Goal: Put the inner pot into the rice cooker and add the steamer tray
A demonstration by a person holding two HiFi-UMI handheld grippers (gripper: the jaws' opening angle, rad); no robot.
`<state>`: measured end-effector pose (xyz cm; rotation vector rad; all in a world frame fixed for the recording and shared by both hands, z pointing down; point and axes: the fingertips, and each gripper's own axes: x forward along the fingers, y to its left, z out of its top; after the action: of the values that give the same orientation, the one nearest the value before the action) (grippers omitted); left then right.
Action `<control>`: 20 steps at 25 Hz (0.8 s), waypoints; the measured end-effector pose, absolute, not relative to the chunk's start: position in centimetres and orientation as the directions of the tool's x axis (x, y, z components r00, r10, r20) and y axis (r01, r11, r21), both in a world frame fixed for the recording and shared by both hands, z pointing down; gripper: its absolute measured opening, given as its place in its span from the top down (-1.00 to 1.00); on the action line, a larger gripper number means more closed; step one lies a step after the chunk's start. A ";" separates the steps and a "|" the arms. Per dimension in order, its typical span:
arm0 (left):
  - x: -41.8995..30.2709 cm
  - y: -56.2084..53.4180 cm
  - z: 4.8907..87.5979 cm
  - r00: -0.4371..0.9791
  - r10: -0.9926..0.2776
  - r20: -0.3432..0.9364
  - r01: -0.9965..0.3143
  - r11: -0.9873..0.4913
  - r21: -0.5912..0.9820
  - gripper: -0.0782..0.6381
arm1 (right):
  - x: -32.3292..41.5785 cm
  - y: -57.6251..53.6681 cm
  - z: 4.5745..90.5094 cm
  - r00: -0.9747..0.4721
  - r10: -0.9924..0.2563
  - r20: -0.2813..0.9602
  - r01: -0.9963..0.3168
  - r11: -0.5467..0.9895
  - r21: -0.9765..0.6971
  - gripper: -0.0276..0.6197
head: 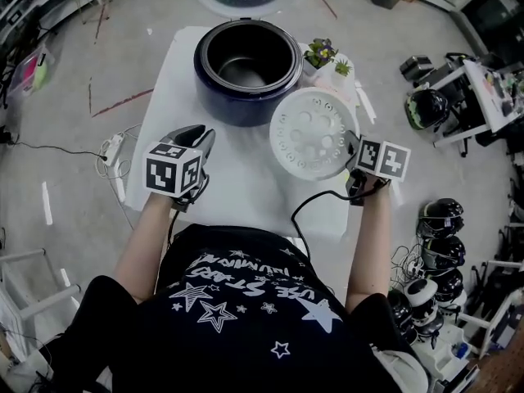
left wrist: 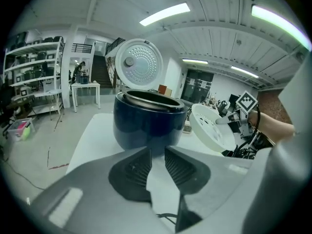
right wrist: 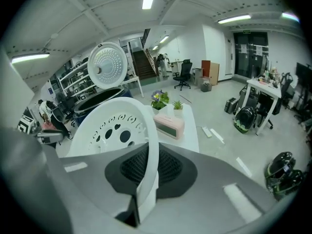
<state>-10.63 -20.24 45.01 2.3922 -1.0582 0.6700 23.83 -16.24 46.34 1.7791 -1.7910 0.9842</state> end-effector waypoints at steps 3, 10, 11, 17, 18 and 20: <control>-12.3 -21.1 44.0 0.587 -0.578 0.567 -0.775 -0.605 0.184 0.53 | 22.5 -17.3 44.2 -0.092 -0.703 0.706 -0.985 -0.040 -0.168 0.76; -14.7 -22.6 42.6 0.591 -0.610 0.529 -0.782 -0.595 0.187 0.54 | 19.0 -19.3 40.1 -0.143 -0.743 0.654 -0.987 0.062 -0.145 0.76; -14.9 -22.8 42.4 0.593 -0.612 0.524 -0.781 -0.596 0.188 0.54 | 18.5 -19.6 39.7 -0.157 -0.745 0.649 -0.986 0.076 -0.151 0.76; -16.7 -24.4 41.2 0.598 -0.627 0.500 -0.780 -0.598 0.183 0.54 | 15.7 -22.2 36.6 -0.219 -0.756 0.616 -0.974 0.138 -0.177 0.76; -17.0 -24.7 41.0 0.598 -0.631 0.495 -0.781 -0.598 0.180 0.54 | 15.3 -22.7 36.2 -0.222 -0.758 0.613 -0.974 0.148 -0.171 0.76; -17.4 -25.4 40.5 0.597 -0.641 0.482 -0.783 -0.596 0.178 0.54 | 14.6 -23.8 35.4 -0.225 -0.762 0.607 -0.974 0.166 -0.153 0.76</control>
<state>-17.37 -25.37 40.55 2.4555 -1.1466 0.5272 14.63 -23.85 35.44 1.6461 -2.0586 0.7393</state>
